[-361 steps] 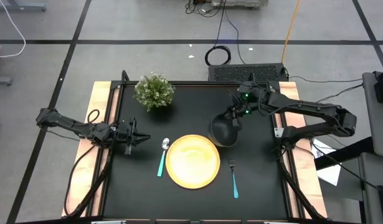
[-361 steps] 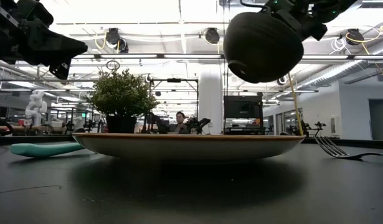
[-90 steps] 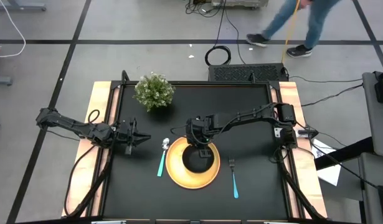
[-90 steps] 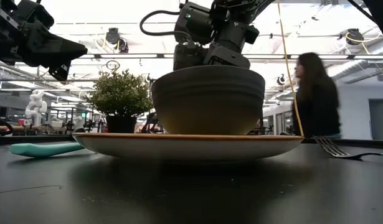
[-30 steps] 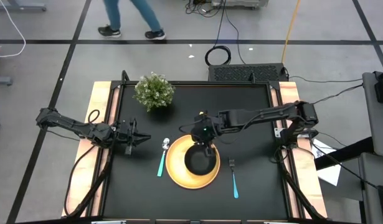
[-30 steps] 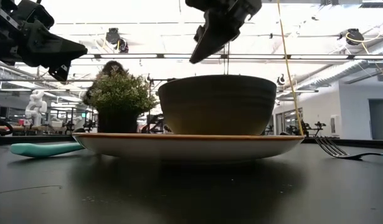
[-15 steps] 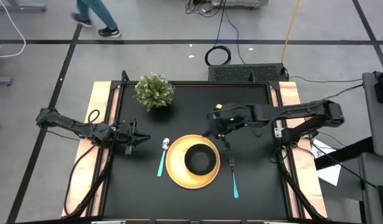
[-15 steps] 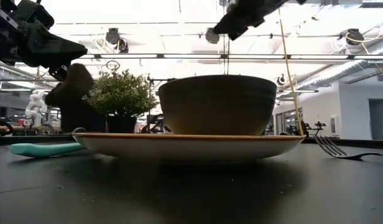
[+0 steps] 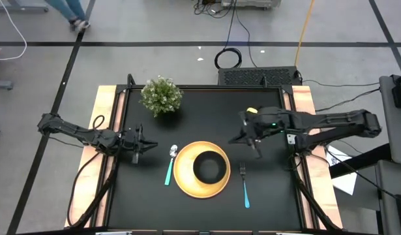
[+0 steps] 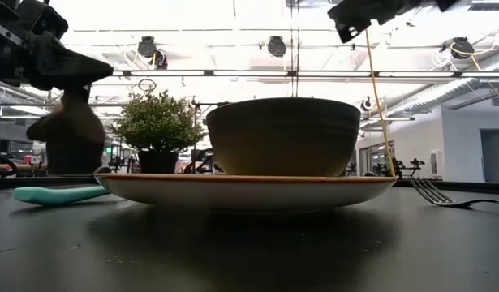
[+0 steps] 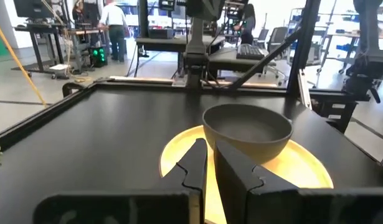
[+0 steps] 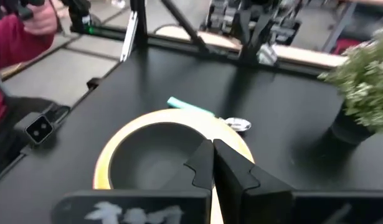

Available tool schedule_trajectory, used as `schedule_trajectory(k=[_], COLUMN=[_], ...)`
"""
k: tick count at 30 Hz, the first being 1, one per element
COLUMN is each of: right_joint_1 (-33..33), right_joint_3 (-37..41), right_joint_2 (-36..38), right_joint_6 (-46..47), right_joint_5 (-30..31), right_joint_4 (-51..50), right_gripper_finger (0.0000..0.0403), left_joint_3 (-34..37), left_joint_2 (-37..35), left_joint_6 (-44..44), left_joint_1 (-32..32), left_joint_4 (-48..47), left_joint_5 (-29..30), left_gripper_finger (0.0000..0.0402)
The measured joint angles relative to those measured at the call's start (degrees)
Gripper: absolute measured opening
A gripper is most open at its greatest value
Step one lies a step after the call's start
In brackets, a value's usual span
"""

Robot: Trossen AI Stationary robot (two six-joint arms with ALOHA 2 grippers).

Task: Set table place
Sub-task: Put the black bowl on the yellow plate

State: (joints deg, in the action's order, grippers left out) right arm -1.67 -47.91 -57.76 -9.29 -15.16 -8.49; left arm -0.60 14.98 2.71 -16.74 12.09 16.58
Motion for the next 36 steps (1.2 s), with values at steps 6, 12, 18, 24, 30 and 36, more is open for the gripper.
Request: schedule_trajectory(k=[6,12,18,24,30,36], right_joint_1=[-0.2,-0.2,-0.3,-0.3,-0.7,-0.7], right_joint_3=[12.1,22.8,26.1,27.5,29.2,33.1], right_joint_2=[9.2,13.3,15.2,17.5,23.7,29.2], right_joint_6=[2.8,4.1,4.8,4.1,5.1,4.6], right_joint_5=[0.7,3.5,3.4,3.2,2.9,-0.9], right_joint_4=[12.3,21.6,22.4,21.9,22.0,22.2], right_gripper_finger=[0.0000,0.0000,0.0000,0.0000,0.0000,0.0000], left_joint_3=[0.0,0.0,0.0,0.0,0.0,0.0], left_joint_2=[0.0,0.0,0.0,0.0,0.0,0.0], left_joint_6=[-2.5,-2.6,-2.1,-1.4,-1.0,-1.6], left_joint_1=[0.0,0.0,0.0,0.0,0.0,0.0], left_joint_4=[2.4,3.0,2.5,-0.2,-0.4,1.5], left_joint_5=[0.0,0.0,0.0,0.0,0.0,0.0], left_gripper_finger=[0.0031,0.0031,0.0031,0.0031,0.0031,0.0031])
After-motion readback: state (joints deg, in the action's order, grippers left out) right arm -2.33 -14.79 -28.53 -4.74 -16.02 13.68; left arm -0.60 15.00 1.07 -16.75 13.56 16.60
